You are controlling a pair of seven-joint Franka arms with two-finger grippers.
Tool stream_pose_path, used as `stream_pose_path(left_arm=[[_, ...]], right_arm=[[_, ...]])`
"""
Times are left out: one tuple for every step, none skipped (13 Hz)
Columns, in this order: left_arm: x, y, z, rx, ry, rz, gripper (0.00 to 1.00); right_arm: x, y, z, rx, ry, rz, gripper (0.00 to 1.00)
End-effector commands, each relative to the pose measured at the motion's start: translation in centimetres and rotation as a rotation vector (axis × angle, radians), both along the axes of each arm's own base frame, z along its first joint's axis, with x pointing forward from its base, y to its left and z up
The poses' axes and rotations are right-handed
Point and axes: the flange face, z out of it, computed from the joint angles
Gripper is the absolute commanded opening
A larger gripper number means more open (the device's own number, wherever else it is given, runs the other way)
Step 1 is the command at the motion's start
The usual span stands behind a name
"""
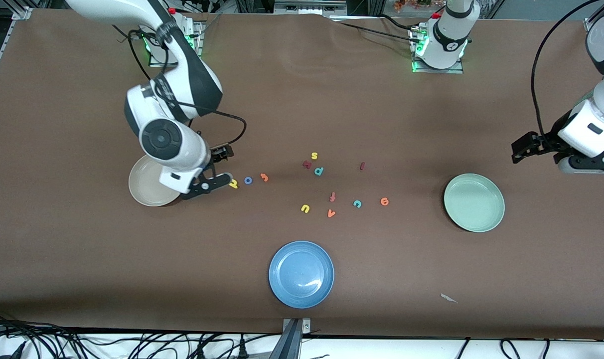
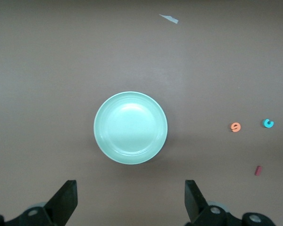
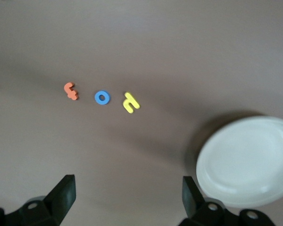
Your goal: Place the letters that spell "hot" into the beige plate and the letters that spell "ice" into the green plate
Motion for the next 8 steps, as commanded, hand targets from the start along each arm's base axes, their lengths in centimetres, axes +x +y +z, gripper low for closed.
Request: stream_pose_path(left_arm=[[1.4,-1.4,-3.6,-0.035,0.037,-0.040,1.00],[1.8,-3.0,-4.5,-0.037,0.039,-0.066,1.00],[1.9,-4.2,-5.7,-0.041,0.040,-0.083,1.00],[2.1,-4.6,-6.8,-0.043,0.033,-0.084,1.00],[2.0,-6.0,-8.7,-0.045,0.032,-0.091,1.00],[2.0,-6.5,-10.4,-0.047,0.018,-0.087,1.00],[2.0,-7.6,-12.4,-0.052,0.000,-0.103,1.00],[2.2,-9.3,-14.6,-0.061,-0.004,-0.127,1.00]], right_arm=[[0.7,0.6,-3.8,0.059,0.004,0.163,1.00],[0.9,0.5,-5.3,0.085,-0.016,0.220,1.00],[0.8,0.3,-7.0,0.108,-0.020,0.282,1.00],[0.7,0.2,-7.3,0.115,-0.014,0.314,1.00],[0.4,0.2,-7.7,0.117,-0.004,0.337,1.00],[-0.1,0.0,-8.7,0.118,0.009,0.365,1.00],[-0.1,-0.1,-9.2,0.121,0.007,0.387,0.99],[-0.3,0.0,-9.8,0.126,0.000,0.415,0.99]])
